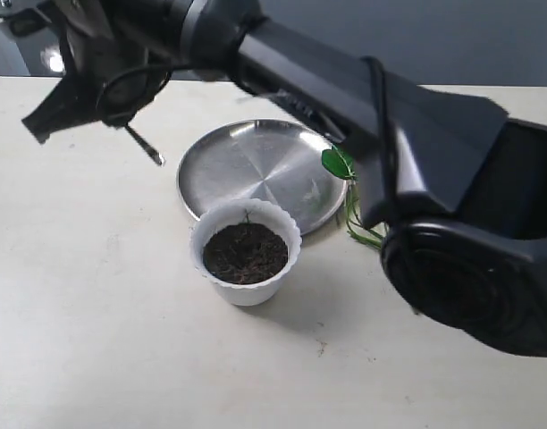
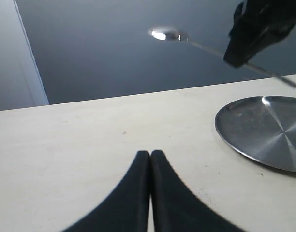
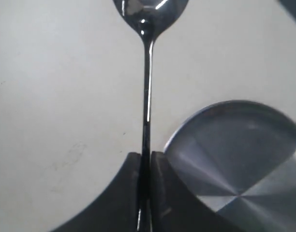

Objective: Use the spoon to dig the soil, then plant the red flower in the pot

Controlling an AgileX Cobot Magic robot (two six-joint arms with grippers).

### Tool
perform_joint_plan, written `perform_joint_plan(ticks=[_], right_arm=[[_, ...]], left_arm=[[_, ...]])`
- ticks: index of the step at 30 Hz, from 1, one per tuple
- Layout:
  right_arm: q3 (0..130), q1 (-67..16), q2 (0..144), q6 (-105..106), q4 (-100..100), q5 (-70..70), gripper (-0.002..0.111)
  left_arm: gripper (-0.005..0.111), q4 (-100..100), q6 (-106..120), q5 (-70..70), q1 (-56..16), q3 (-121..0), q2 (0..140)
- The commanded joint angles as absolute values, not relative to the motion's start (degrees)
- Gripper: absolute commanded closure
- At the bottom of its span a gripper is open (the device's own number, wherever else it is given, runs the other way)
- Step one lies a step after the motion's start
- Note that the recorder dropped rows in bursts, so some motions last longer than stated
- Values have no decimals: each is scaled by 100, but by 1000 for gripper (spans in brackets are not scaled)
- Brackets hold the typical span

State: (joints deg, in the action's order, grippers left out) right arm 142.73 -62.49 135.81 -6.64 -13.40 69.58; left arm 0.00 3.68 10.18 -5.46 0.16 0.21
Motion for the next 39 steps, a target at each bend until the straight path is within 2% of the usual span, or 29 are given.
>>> perform_joint_plan(ticks=[1,6,9,16,22,28,39], right_arm=[[14316,-6203,13034,-413,-1922,6996,109],[14257,-6036,12665,-301,-1714,6996,109],[13650,-5996,12276,-229,-1671,6996,109],[10453,-5996,10639,-229,-1856,6996,109],[8616,-5996,9073,-241,-2265,6996,109],[7777,-5996,8418,70,-1884,6996,109],[7397,-6006,9024,1657,-1932,6996,109]], left_arm=[[106,0,368,939,-584,0,0],[106,0,368,939,-584,0,0],[106,0,368,939,-584,0,0],[106,0,368,939,-584,0,0],[106,0,368,939,-584,0,0],[106,0,368,939,-584,0,0],[106,0,368,939,-584,0,0]])
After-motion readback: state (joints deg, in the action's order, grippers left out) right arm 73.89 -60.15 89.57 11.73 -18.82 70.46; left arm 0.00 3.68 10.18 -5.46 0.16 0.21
